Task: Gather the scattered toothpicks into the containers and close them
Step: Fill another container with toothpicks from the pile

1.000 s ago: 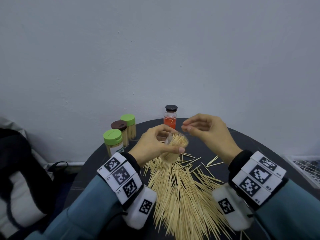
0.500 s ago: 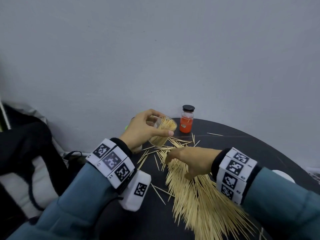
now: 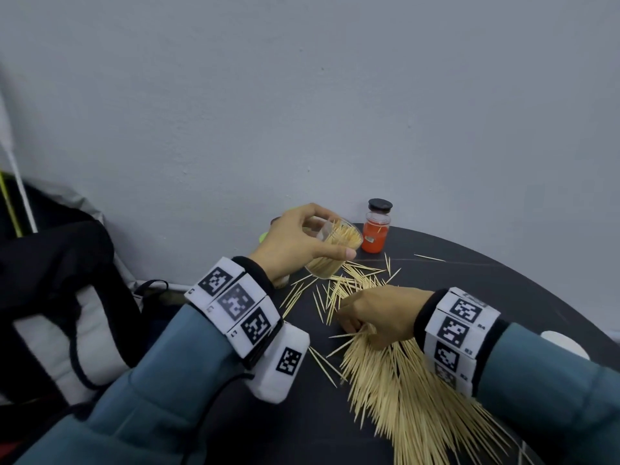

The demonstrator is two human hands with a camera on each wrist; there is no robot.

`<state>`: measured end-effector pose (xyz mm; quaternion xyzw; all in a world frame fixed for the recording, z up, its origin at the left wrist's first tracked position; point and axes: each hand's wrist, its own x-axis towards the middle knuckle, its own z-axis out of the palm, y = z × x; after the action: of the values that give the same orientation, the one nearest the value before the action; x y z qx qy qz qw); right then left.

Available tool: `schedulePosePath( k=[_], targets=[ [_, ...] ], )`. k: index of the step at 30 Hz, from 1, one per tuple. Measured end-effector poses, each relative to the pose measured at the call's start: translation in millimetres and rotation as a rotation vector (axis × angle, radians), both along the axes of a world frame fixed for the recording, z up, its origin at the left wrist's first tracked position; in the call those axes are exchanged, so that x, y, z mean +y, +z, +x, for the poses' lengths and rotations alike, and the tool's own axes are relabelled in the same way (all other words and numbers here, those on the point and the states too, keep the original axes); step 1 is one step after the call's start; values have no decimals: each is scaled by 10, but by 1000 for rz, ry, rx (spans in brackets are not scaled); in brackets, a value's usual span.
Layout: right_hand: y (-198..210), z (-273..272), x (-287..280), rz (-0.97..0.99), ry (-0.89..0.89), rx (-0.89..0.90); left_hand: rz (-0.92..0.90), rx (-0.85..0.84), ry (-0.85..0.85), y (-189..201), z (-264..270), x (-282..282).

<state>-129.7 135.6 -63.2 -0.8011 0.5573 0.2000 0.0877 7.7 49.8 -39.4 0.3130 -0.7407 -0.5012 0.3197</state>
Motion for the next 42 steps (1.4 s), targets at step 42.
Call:
schedulePosePath(
  k=[42],
  targets=[
    [-58,-531,286,-129,-782,-1257,15,74,28,-31,-257,3]
  ],
)
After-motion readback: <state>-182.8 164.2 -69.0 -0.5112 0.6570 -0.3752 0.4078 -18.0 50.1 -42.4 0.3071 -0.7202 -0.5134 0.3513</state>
